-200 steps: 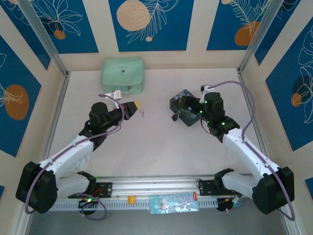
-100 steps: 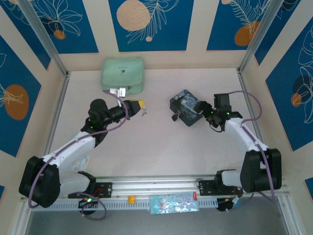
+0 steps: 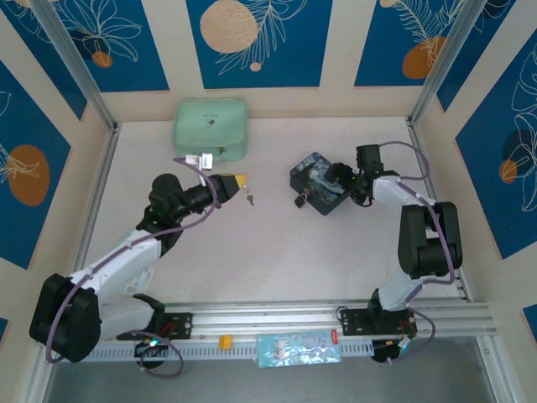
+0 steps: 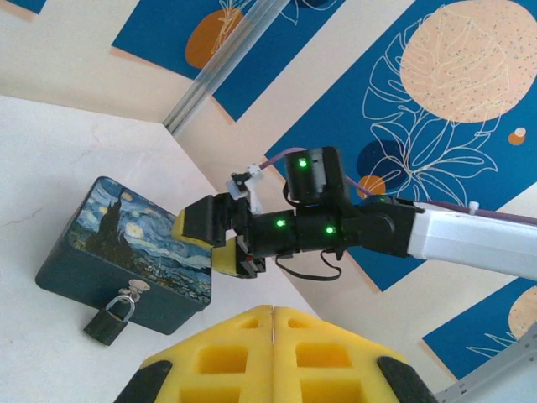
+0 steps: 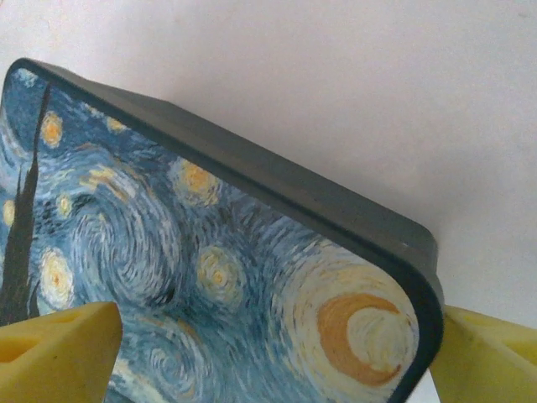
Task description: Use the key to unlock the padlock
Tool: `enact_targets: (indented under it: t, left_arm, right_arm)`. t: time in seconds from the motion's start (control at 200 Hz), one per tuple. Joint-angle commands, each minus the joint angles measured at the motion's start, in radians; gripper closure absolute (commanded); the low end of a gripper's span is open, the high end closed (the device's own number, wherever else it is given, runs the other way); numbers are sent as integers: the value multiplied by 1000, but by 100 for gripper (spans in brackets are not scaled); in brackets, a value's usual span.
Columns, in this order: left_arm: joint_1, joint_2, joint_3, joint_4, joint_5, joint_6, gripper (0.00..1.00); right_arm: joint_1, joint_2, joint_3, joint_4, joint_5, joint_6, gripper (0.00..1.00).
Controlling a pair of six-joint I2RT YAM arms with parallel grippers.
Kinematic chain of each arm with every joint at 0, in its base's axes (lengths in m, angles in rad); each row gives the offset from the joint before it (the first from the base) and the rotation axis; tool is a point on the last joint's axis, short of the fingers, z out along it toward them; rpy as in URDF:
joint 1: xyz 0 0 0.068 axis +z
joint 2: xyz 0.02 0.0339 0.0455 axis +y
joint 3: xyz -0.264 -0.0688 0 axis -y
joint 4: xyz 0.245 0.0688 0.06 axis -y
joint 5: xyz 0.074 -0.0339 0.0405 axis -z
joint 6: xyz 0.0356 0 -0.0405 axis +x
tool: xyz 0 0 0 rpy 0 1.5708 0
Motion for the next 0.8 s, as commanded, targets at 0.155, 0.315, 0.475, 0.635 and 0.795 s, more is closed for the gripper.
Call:
enact_targets:
  t: [0.155, 0.315, 0.475, 0.635, 0.795]
  left_arm:
    - [12, -28, -29, 42, -17, -6, 100]
    - [12, -26, -34, 56, -9, -17, 100]
    - [12, -34, -48, 74, -5, -33, 100]
    - [14, -51, -60, 76, -5, -39, 100]
    - [14, -57, -63, 77, 0, -37, 100]
  right_arm:
    - [98, 121, 140, -29, -112, -159, 10]
    - [192, 215, 254, -84, -161, -270, 13]
    - [274, 317, 392, -180, -187, -395, 16]
    - [326, 383, 486, -242, -226, -493, 17]
    - [360, 446, 580, -293, -292, -581, 19]
